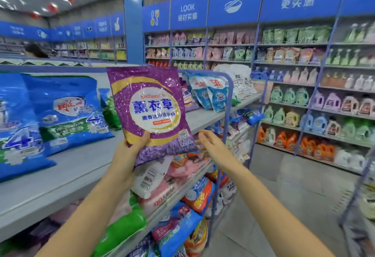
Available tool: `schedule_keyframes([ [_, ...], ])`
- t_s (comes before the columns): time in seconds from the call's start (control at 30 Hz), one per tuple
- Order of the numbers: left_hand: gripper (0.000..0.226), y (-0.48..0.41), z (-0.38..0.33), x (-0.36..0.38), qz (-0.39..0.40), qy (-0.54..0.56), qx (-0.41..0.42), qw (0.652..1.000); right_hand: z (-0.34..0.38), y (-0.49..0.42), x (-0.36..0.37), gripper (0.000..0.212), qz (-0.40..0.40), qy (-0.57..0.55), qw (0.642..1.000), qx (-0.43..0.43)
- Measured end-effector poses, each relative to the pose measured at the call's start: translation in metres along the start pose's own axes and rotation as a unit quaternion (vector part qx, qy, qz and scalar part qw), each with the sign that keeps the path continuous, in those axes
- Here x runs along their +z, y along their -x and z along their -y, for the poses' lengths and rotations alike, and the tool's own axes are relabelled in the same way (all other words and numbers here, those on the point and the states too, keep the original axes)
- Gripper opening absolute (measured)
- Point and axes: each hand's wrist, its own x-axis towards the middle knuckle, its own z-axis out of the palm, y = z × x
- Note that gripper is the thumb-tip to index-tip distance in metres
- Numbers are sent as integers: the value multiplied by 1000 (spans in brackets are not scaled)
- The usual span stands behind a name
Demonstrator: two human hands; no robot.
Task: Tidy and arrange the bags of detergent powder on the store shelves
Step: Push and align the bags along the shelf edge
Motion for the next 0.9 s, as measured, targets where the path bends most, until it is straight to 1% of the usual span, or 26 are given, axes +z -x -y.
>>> schedule_keyframes([
  [0.03,23,-19,5,6,-1,1,7,1000,-6,-19,-1,51,6,-14,1000,2],
  [0.13,51,-74,17,27,-6,7,21,1000,-16,-82,-10,52,24,-70,997,4],
  [0.2,55,-109,27,38,-11,10,27,1000,-22,-123,-15,54,34,-92,995,3],
  [0.27,59,-140,38,49,-18,0,28,999,-32,-159,-19,67,33,-138,990,12],
  [0.3,64,-154,44,53,-20,-5,24,1000,-39,-173,-21,70,33,-148,988,15],
  [0.33,70,-167,50,58,-19,-6,19,1000,-46,-188,-23,65,33,-151,988,15],
  [0.37,75,-180,55,62,-23,-9,11,1000,-51,-202,-27,55,36,-145,989,13],
  [0.4,74,-193,61,66,-25,-9,2,1000,-55,-215,-30,45,39,-139,990,6],
  [0.47,56,-221,71,76,-33,-5,-8,999,-69,-244,-39,36,38,-134,990,-9],
  [0.5,51,-234,76,81,-40,-6,-14,999,-75,-258,-43,35,37,-133,990,-15],
  [0.63,59,-293,99,102,-74,-69,10,995,-109,-324,-56,38,49,-137,989,-29],
  [0.7,59,-323,113,114,-105,-105,21,989,-124,-358,-69,36,61,-146,987,-37],
  [0.77,52,-354,128,132,-141,-128,25,981,-141,-393,-84,36,72,-140,986,-47],
  [0.83,44,-382,145,152,-176,-123,20,976,-156,-428,-101,35,94,-128,986,-54],
  [0.9,37,-408,161,170,-204,-126,7,971,-170,-461,-112,30,114,-118,985,-57],
])
